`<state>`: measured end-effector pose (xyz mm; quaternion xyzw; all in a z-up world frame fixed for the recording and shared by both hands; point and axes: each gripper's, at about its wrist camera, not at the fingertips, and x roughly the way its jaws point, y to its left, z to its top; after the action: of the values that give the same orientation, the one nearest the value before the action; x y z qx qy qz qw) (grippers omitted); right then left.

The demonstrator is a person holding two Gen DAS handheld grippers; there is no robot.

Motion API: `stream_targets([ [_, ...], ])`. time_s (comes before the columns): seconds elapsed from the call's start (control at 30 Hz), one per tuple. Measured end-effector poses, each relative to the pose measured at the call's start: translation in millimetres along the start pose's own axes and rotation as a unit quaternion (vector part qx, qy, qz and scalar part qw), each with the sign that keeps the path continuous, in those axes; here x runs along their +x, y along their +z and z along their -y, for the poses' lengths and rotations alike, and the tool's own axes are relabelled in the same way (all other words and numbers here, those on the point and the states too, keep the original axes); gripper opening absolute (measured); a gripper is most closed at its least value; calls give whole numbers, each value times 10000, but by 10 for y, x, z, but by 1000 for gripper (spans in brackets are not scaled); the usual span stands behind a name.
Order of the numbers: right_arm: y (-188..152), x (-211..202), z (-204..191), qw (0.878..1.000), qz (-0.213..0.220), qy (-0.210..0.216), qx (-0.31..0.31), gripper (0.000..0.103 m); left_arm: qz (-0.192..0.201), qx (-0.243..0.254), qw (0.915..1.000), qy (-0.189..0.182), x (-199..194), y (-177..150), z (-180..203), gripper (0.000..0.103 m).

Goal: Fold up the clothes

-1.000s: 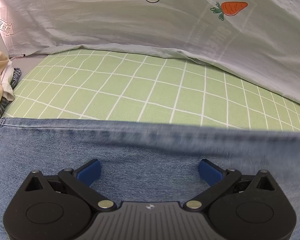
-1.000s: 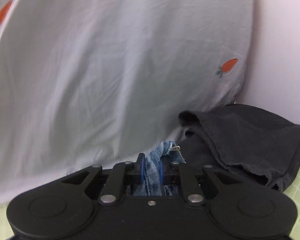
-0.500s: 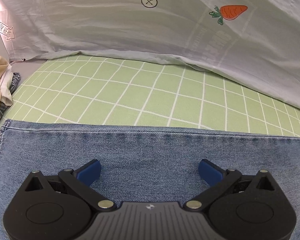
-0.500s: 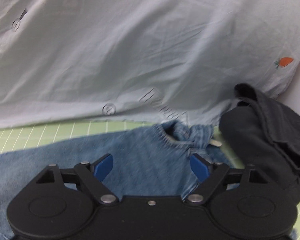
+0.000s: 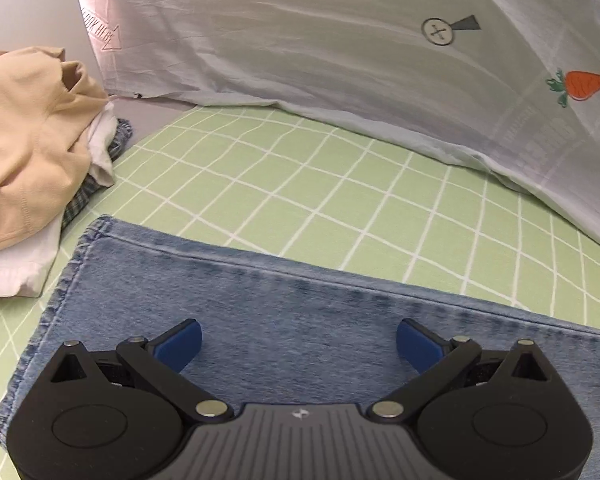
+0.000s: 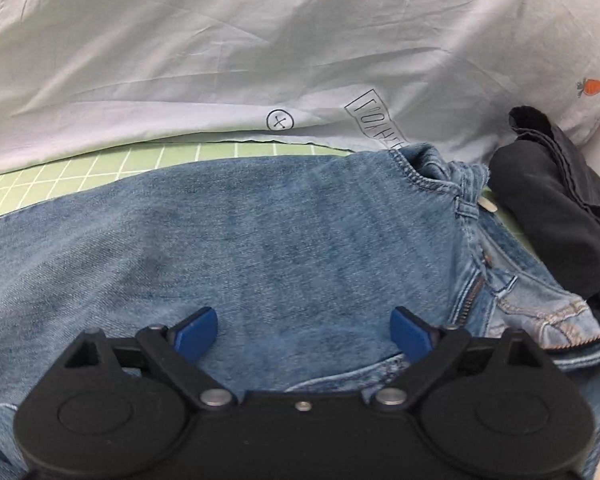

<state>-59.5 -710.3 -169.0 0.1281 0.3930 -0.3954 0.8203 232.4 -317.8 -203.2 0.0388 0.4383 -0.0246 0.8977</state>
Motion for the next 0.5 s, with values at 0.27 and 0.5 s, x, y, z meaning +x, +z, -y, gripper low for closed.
stream_targets([
  [0.27,51,129,-158,9984,92,164,534,103,300,-339,9990,66,164,56,-371,103],
  [0.5,224,296,-323,9974,352,41,629,103,811,-284,9963,50,262,144,-254,103],
])
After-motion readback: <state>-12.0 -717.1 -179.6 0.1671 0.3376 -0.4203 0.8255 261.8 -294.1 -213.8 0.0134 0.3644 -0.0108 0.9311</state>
